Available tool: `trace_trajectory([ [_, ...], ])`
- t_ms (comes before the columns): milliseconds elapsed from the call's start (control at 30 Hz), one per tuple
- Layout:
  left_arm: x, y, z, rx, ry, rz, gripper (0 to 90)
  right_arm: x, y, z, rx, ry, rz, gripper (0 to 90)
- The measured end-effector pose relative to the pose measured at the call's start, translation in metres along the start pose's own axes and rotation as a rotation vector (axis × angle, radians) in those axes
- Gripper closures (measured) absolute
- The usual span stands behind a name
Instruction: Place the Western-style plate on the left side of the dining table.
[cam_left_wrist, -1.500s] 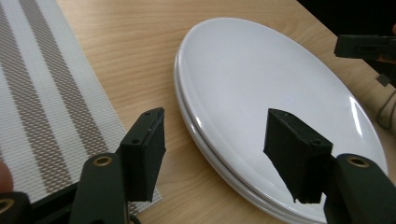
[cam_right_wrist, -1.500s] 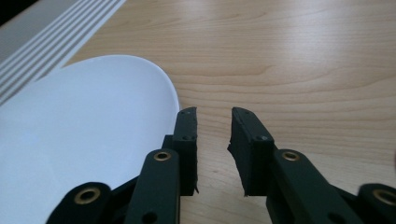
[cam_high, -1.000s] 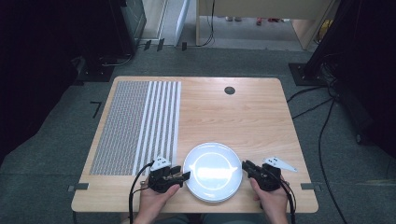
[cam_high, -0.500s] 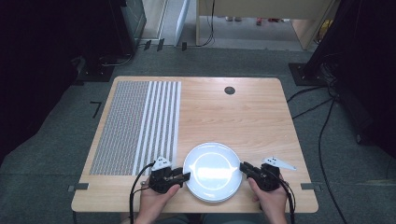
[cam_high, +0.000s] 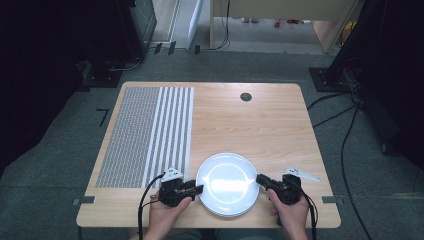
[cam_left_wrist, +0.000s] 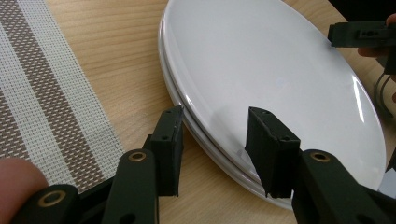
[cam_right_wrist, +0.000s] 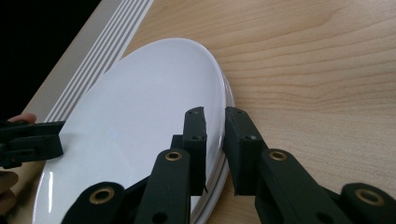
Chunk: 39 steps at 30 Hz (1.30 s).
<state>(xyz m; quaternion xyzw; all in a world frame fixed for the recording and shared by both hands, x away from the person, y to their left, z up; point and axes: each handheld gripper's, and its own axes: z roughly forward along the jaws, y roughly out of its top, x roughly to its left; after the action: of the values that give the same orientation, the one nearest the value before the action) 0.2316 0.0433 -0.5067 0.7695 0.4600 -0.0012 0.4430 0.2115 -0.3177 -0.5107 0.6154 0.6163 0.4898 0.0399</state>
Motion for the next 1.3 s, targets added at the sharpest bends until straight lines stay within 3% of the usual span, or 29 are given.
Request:
trace_trajectory([
  [700,0.005,0.001,-0.002,0.013,-0.029,-0.027,59.3,0.000,-0.001,0.001,0.010,0.029,0.013,81.4],
  [933,0.005,0.002,-0.004,0.010,-0.013,-0.023,61.9,-0.001,-0.001,0.002,0.013,0.047,0.029,81.4],
  [1300,0.008,0.005,-0.012,-0.007,-0.019,-0.033,63.9,0.000,-0.003,0.005,0.024,0.071,0.038,81.1],
])
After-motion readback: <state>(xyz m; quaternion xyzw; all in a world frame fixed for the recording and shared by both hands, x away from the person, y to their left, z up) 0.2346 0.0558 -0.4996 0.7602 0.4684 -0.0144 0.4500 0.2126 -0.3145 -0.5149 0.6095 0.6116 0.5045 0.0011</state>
